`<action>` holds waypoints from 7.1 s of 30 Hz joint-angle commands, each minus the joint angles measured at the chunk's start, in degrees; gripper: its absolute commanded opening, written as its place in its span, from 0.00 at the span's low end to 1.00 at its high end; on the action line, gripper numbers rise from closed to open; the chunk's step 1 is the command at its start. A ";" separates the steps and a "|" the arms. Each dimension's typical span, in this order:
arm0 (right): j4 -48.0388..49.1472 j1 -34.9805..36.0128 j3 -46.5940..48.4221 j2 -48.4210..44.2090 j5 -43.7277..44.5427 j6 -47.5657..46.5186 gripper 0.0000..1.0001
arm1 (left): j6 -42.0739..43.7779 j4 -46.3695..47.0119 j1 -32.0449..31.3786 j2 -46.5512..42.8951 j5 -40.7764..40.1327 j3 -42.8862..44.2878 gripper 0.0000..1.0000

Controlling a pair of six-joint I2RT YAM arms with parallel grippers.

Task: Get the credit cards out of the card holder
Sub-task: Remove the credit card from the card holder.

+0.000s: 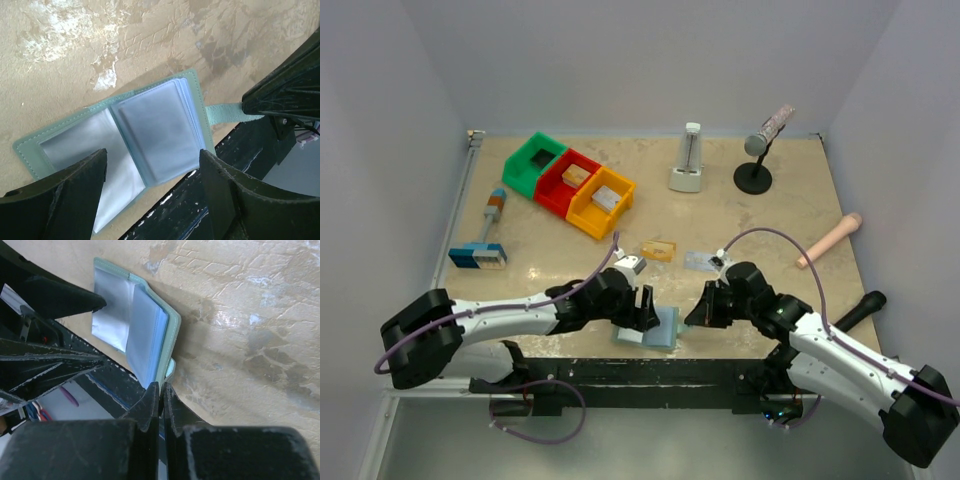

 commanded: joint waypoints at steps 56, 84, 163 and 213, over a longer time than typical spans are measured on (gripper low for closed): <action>3.51 1.32 5.55 -1.99 -6.49 0.37 0.00 | 1.90 -7.98 -3.52 5.96 -4.81 9.18 0.65; 3.42 2.02 5.99 -1.55 -6.32 0.63 0.00 | 0.41 -9.38 -4.75 8.07 -6.39 10.24 0.66; 1.40 2.02 5.38 -1.29 -4.38 0.37 0.00 | -0.21 -8.42 -6.24 6.75 -6.74 11.73 0.82; -1.24 2.11 5.99 -2.96 -3.94 -1.12 0.00 | 4.53 -12.56 -6.94 -0.28 -11.41 7.69 0.75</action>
